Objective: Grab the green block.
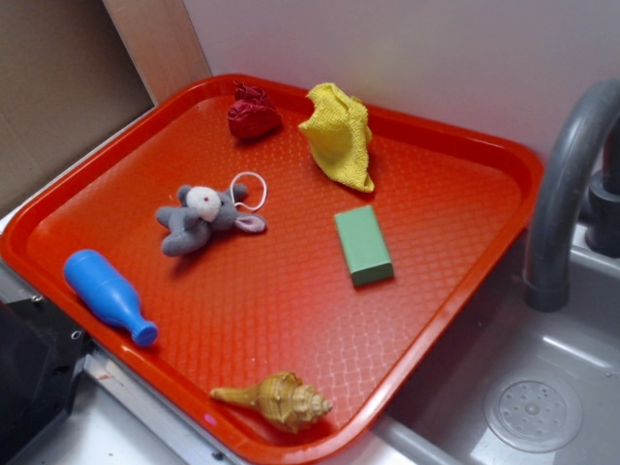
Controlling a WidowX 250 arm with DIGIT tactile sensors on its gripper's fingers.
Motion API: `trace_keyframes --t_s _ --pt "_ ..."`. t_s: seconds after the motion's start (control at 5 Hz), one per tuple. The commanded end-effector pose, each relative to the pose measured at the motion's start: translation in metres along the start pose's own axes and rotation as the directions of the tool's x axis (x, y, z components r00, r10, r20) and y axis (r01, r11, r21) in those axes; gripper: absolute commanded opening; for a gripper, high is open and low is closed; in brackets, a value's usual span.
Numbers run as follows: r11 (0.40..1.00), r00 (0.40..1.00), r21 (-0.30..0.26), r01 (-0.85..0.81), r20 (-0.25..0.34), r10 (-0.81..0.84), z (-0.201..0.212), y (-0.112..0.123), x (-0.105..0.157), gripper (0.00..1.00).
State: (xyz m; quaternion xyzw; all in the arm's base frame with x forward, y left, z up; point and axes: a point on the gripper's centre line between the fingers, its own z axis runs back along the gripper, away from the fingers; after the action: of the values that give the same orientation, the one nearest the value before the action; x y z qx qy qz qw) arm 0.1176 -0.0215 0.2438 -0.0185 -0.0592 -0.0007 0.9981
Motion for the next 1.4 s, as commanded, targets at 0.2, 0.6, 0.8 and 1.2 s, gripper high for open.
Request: trace_keyframes --t_s 0.2,0.6,0.8,1.2 --pt "1.0 1.0 -0.018 -0.021 -0.006 0.021 -0.007 -0.02 0.01 1.0" --pt "0.944 0.946 -0.071 -0.323 0.014 0.325 -0.033 -0.082 0.055 1.0" --pt "0.841 0.837 -0.042 -0.54 0.075 0.542 -0.07 -0.107 0.087 1.0" --pt "0.7 0.694 -0.018 -0.714 0.122 0.71 -0.147 -0.128 0.13 1.0"
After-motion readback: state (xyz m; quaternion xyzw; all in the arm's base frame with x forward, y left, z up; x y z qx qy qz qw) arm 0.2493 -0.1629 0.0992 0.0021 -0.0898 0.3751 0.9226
